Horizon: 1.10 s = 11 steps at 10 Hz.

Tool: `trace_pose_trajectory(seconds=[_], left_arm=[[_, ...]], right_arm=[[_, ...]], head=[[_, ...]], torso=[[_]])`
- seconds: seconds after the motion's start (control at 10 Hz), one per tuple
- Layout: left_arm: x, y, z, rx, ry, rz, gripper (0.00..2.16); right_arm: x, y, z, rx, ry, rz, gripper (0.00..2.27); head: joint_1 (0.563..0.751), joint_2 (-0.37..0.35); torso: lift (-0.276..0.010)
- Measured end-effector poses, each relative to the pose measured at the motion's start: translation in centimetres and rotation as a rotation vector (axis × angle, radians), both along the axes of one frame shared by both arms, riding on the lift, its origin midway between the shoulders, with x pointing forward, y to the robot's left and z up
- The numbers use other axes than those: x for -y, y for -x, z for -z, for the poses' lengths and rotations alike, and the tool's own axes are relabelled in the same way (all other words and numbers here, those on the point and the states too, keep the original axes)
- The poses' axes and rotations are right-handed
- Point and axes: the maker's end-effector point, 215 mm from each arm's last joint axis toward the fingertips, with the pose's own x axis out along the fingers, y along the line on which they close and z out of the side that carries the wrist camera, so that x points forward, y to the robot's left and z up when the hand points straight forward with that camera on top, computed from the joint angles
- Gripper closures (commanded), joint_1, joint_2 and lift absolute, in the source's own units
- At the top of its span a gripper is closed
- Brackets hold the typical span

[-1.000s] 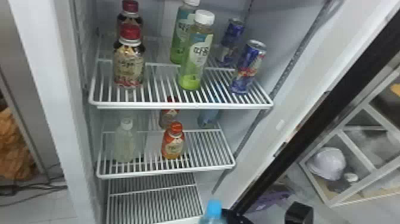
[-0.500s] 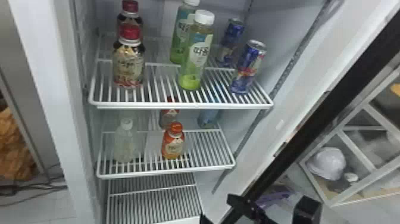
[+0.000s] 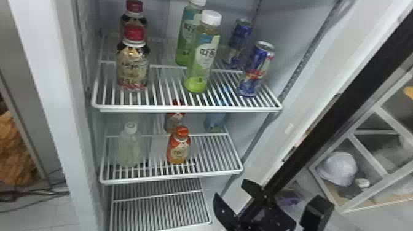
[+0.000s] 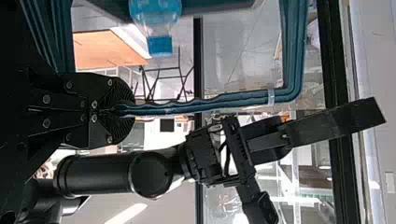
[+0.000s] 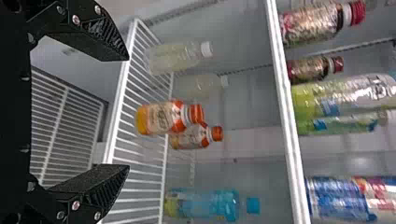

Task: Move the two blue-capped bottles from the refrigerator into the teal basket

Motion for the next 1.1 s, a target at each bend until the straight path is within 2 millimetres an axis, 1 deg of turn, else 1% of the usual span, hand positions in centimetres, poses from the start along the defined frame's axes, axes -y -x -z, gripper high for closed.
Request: trace_pose_trajectory(seconds=[0.3,0.5,0.7,1.1], left_arm=[[0.0,0.0,0.0,-0.004,0.003,-0.002,1.19],[0.1,0.0,0.0,-0.003,0.003,-0.002,1.19],[0.1,-0.1,0.0,-0.003,0.004,-0.003,1.19],[0.2,0.0,-0.1,-0.004,0.006,0.000,1.19]], right_arm=[[1.5,-3.4,0.8,0.096,0.009,0.051,0.21],[2.0,-5.5,0.8,0.158,0.021,0.082,0.21],[2.6,-7.1,0.6,0.214,0.052,0.118,0.21],[3.7,-10.4,1.6,0.275,0.080,0.197,0.20]], head=[[0.695,-0.350],[0.695,-0.350],[0.695,-0.350],[0.695,-0.350]], torso=[[-0.136],[-0.136],[-0.136],[-0.136]])
